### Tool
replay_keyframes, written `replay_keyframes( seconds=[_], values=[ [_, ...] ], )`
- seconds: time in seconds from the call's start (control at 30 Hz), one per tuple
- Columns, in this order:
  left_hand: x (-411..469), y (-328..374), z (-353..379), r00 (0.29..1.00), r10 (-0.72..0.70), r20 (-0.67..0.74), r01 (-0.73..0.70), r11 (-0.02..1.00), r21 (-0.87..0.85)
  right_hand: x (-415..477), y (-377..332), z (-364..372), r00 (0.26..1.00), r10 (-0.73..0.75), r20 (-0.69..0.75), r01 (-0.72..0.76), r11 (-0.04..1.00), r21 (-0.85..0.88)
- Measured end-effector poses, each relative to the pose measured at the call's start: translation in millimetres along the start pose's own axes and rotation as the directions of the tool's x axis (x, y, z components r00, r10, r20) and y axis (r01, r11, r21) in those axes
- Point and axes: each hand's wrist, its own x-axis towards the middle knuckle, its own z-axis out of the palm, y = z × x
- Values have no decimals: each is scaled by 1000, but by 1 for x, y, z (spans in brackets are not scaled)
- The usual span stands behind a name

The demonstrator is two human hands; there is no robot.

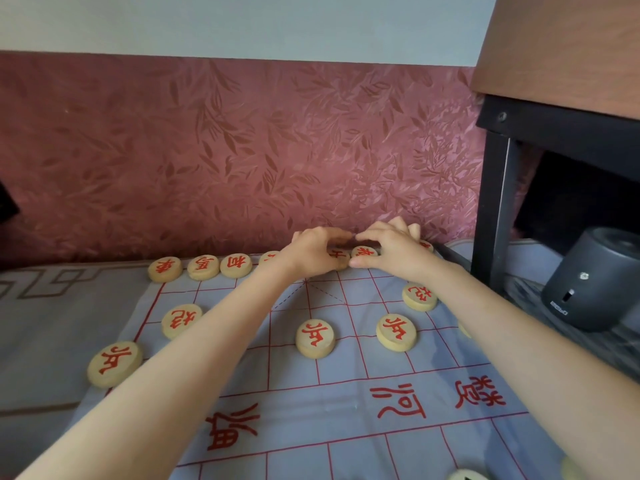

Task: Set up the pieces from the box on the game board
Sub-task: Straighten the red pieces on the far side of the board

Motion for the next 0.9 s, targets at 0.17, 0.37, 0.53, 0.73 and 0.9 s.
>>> replay_keyframes(
  seconds=[0.17,0.37,0.53,0.73,0.9],
  values=[
    [-1,-3,1,998,-6,-68,9,999,35,2,11,-7,989,66,130,-76,995,68],
    [-3,-6,4,998,-6,-57,9,999,45,0,2,-4,999,27,42,-27,1000,-9],
    [-6,-4,6,991,23,-129,-5,991,131,-2,-2,-1,999,42,-12,-42,999,1],
    [-7,-4,8,986,36,-160,-7,984,178,-3,-2,-2,999,32,-15,-32,999,-10],
    [-9,-6,5,989,19,-148,4,988,157,-7,-2,-4,1000,32,-1,-32,999,12]
  ],
)
